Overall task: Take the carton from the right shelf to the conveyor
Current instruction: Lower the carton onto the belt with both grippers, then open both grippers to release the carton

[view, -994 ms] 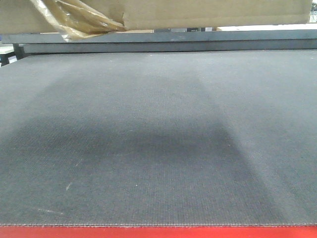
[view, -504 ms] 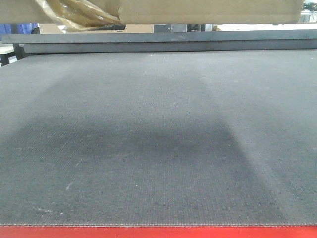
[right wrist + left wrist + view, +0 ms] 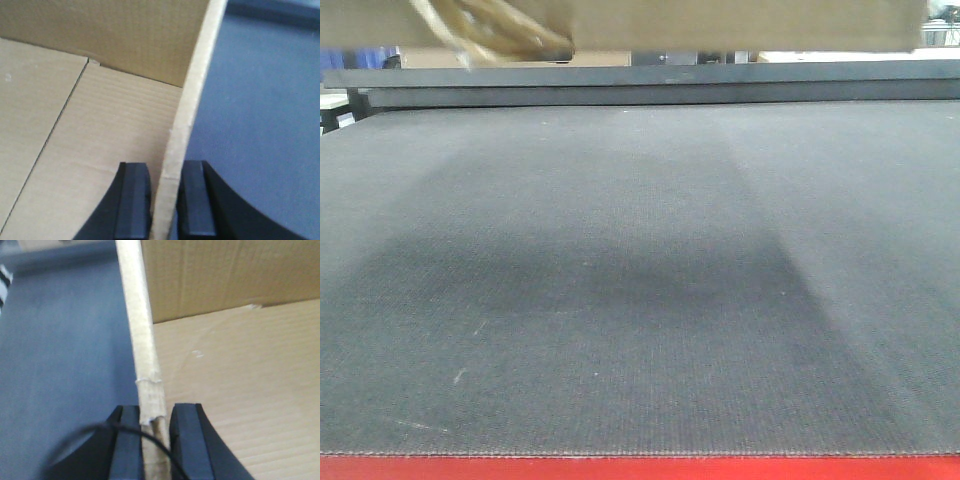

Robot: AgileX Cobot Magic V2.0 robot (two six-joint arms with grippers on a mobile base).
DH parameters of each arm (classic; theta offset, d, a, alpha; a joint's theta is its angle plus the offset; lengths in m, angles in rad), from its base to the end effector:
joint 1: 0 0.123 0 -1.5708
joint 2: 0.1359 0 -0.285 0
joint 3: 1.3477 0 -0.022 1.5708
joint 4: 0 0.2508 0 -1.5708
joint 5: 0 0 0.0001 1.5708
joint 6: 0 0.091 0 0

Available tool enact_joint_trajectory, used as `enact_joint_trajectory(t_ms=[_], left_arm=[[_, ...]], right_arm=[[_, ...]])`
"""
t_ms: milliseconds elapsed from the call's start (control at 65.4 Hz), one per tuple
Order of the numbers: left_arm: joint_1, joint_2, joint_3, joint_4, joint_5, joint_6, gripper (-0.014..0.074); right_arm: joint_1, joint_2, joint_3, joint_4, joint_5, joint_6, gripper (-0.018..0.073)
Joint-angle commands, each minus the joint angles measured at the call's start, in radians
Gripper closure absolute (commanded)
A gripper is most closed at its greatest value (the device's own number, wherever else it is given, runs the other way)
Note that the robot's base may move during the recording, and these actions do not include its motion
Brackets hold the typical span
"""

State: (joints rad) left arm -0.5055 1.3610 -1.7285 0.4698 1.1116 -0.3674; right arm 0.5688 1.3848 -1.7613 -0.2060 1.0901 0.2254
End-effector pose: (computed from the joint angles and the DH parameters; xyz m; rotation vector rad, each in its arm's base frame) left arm 0.2478 -0.0949 0.4894 0.1477 2.1173 0.0718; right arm 0.2390 0.1332 0.4876 -0.3752 2.1510 0.1976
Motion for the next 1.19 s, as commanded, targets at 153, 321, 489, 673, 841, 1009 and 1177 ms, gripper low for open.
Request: enact_joint_trajectory(t_ms=[153, 321, 489, 673, 841, 1009, 1177], left_arm=[[0.025, 0.153, 0.039, -0.029, -0.038, 0.007, 0.0615], [0.025, 0.237, 0.081, -0.044, -0.122, 0.005, 0.0615], [0.034, 0.3, 0.081, -0.041, -0.171, 0.005, 0.0571], [0.054, 0.329, 0.081, -0.048, -0.183, 0.005, 0.0277], [0.064, 0.316, 0.078, -0.054, -0.181, 0.005, -0.0026], [0.064, 0.233, 0.075, -0.06, -0.181, 0.005, -0.0005], [0.08, 0.104, 0.08, -0.066, -0.174, 0.051, 0.0027]], right_arm=[[-0.092, 0.122, 0.041, 0.009, -0.032, -0.006, 0.0618], [-0.132, 0.202, 0.093, 0.009, -0.09, -0.006, 0.0618], [-0.142, 0.259, 0.111, 0.008, -0.134, -0.006, 0.0589], [-0.142, 0.278, 0.111, 0.007, -0.146, -0.006, 0.0197], [-0.142, 0.268, 0.107, 0.003, -0.125, -0.006, -0.0009], [-0.142, 0.197, 0.106, 0.003, -0.118, -0.006, -0.0008], [-0.144, 0.082, 0.106, 0.003, -0.102, -0.006, 0.0131]])
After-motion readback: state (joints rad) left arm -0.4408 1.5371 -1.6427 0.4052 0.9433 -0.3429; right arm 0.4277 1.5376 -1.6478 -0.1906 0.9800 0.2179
